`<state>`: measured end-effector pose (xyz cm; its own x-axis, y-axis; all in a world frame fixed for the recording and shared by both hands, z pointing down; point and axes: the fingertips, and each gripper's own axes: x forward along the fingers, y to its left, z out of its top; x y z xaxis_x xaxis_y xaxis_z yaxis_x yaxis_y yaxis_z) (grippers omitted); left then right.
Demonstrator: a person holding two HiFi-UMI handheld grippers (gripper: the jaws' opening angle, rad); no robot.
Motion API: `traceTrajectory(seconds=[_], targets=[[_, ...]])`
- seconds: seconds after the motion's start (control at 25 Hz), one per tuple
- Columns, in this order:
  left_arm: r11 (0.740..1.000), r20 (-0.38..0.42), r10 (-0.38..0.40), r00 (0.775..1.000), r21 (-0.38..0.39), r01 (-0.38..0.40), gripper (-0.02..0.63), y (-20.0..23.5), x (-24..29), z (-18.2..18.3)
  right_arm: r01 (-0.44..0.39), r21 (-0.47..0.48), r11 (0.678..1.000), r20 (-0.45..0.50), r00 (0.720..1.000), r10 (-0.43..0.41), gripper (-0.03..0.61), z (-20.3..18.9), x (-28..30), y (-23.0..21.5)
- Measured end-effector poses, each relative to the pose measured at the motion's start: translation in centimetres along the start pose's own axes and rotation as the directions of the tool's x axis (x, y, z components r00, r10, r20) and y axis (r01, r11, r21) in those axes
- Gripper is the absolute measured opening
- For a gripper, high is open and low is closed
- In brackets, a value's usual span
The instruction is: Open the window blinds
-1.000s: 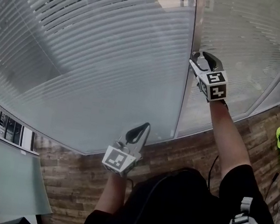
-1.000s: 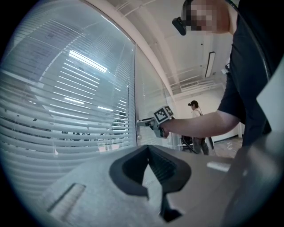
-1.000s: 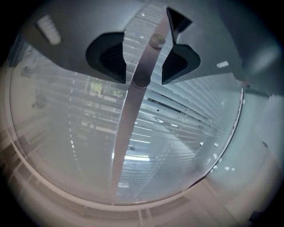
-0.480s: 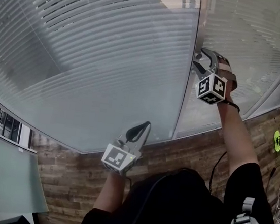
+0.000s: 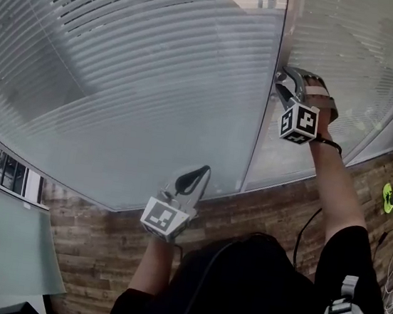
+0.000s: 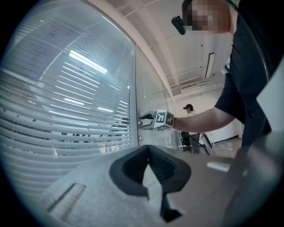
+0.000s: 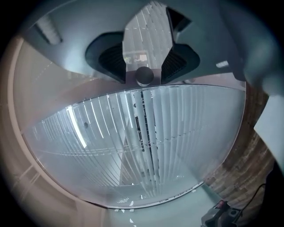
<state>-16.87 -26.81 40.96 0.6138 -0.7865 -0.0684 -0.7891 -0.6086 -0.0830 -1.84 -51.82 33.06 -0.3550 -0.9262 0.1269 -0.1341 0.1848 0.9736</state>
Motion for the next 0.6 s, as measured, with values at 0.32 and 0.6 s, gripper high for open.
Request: traceTrajectory(seconds=[0.32,0.6], targets=[[1.0,-0.022,-0.019,1.0,-0.021,0.019,0.005,-0.54,0.2,1.05,-0.011,-0.047,0.999,0.001,1.0,0.011,0.222,0.47,0.27,0.43],[1.0,0.005,-0.001,1.0,0.001,0.001,0.005,-0.07,-0.33,0.61,0.004,-0.088,0.996,-0.021,1.0,-0.006,0.123,0.07,0.53,0.34]])
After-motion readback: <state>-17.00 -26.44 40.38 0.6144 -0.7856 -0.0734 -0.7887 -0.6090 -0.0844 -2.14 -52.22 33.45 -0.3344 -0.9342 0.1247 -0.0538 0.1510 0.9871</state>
